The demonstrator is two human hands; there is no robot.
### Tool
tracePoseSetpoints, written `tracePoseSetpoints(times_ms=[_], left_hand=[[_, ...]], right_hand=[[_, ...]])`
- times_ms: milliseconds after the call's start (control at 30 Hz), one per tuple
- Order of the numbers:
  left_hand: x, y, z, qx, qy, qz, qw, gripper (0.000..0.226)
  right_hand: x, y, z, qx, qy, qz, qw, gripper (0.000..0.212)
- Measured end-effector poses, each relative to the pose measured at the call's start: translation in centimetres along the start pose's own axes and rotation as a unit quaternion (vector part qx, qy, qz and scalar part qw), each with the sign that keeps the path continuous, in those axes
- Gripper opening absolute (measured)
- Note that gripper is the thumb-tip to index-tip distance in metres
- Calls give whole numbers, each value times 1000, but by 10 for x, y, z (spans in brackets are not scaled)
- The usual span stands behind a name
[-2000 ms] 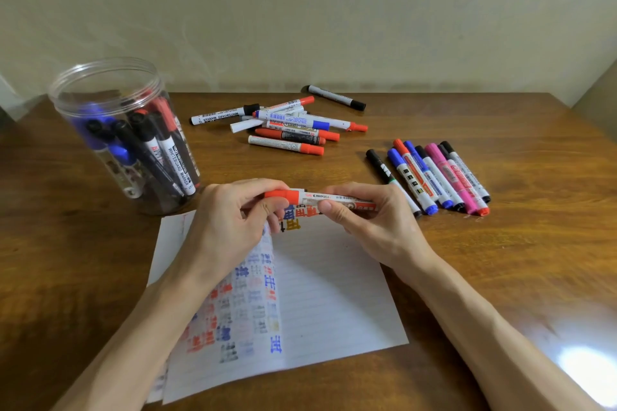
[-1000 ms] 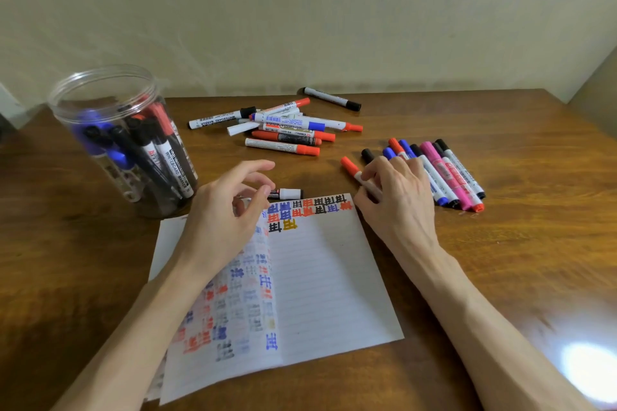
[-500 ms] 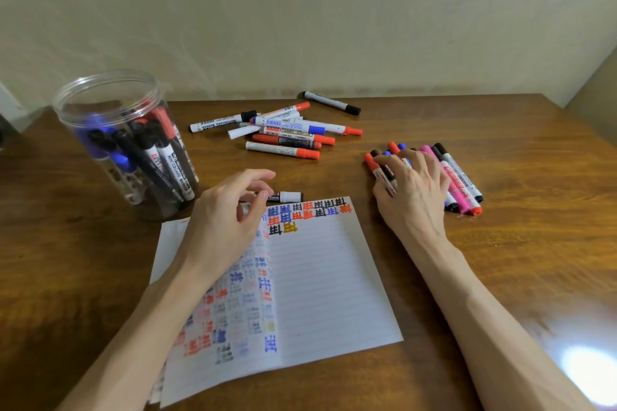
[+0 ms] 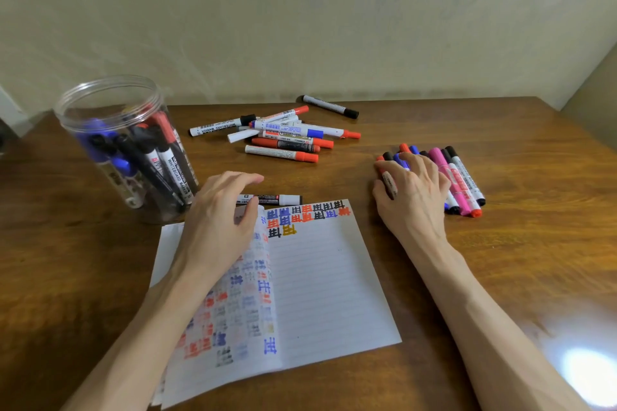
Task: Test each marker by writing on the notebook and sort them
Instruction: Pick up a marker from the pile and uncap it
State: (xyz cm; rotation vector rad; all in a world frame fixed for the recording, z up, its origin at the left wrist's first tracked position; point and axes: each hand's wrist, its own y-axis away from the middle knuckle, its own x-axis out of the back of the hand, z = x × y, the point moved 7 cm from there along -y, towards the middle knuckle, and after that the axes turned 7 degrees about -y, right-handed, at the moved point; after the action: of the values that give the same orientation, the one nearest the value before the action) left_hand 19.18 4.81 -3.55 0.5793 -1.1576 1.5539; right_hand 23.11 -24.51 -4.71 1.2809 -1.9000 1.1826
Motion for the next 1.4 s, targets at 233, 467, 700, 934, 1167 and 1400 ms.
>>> tracePoseSetpoints(times_ms=[233,467,700,934,1167,1400], left_hand=[[-4,2,-15,69,-46,-33,996,41],[2,-4,-23,69,-46,-25,996,33],[23,-7,0,37,97,70,992,32],[24,0,23,2,273,38,961,43],[8,5,29,30,314,-64,947,62],[5,10,41,-27,271,-95,958,51]], right_hand=[[-13,11,-31,111,-101,-3,989,32],[-19,18,-46,127,-136,-37,982,31],[-21,26,-64,202,-157,-62,965,39],[-1,30,-81,253,-185,39,949,28],[-8,40,-94,191,-357,-106,908,26],[-14,44,-96,148,-412,-162,884,20]])
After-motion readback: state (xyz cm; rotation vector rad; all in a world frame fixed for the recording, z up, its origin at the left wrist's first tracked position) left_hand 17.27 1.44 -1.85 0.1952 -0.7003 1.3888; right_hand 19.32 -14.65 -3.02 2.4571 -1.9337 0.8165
